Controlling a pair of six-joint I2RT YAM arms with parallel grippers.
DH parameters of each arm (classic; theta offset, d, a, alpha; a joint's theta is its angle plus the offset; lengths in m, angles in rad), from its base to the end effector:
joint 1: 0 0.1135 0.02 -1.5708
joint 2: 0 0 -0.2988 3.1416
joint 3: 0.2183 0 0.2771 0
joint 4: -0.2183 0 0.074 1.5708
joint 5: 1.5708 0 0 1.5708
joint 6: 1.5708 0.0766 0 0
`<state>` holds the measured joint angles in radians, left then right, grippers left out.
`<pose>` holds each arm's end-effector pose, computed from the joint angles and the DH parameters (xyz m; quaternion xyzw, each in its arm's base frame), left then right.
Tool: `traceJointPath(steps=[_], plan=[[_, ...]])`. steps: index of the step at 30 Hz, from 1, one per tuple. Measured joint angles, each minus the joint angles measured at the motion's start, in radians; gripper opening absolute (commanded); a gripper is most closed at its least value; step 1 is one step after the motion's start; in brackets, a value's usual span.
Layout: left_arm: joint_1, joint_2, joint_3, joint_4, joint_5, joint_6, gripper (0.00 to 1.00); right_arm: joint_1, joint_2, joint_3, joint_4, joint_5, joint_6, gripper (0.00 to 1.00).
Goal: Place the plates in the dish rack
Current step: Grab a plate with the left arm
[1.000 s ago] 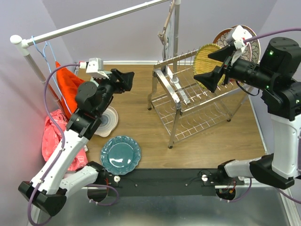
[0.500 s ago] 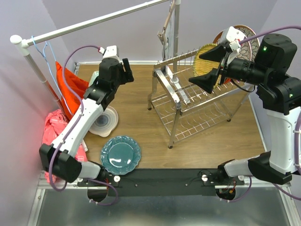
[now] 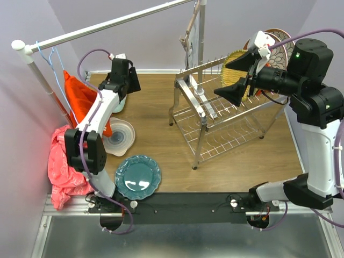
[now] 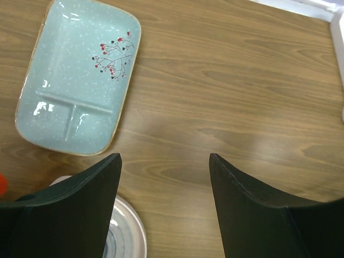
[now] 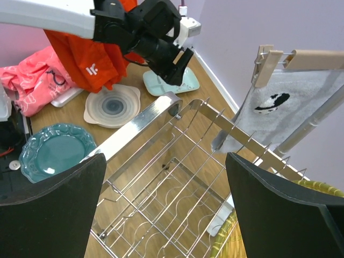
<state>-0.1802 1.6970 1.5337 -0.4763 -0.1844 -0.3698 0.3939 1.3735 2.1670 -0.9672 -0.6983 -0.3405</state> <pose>0.4492 -0.0676 0.3360 -0.1254 0.8819 -0.0422 0.4526 0.2019 0.1372 0.6185 -0.4637 0.5926 0.2780 0.5971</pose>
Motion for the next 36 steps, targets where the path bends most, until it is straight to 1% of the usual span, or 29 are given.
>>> traceJointPath(steps=[2,10,14,16,19,21,23,27,32,36], plan=[[0.032,0.045,0.033,-0.007,0.024,-0.002,0.73,0.000,0.000,-0.008,0.001,0.000,0.000,1.00],[0.140,0.268,0.238,-0.027,0.073,0.032,0.72,0.000,-0.005,-0.025,0.003,0.008,0.001,1.00],[0.187,0.336,0.323,-0.032,0.095,0.058,0.72,0.000,-0.014,-0.036,0.005,0.021,-0.002,1.00],[0.208,0.376,0.381,-0.042,0.103,0.068,0.68,0.000,-0.020,-0.047,0.006,0.026,-0.002,1.00],[0.225,0.415,0.421,-0.041,0.135,0.079,0.67,0.000,-0.021,-0.054,0.007,0.029,-0.003,1.00],[0.225,0.432,0.418,-0.043,0.171,0.089,0.67,0.000,-0.022,-0.059,0.008,0.032,-0.003,1.00],[0.214,0.446,0.407,-0.045,0.193,0.100,0.63,0.000,-0.022,-0.066,0.008,0.037,-0.005,1.00],[0.191,0.475,0.385,-0.057,0.192,0.115,0.62,0.000,-0.022,-0.080,0.008,0.044,-0.009,1.00],[0.143,0.511,0.380,-0.089,0.086,0.116,0.59,0.000,-0.022,-0.085,0.008,0.046,-0.009,1.00],[0.124,0.553,0.419,-0.106,0.039,0.124,0.57,0.000,-0.022,-0.085,0.009,0.046,-0.009,1.00]])
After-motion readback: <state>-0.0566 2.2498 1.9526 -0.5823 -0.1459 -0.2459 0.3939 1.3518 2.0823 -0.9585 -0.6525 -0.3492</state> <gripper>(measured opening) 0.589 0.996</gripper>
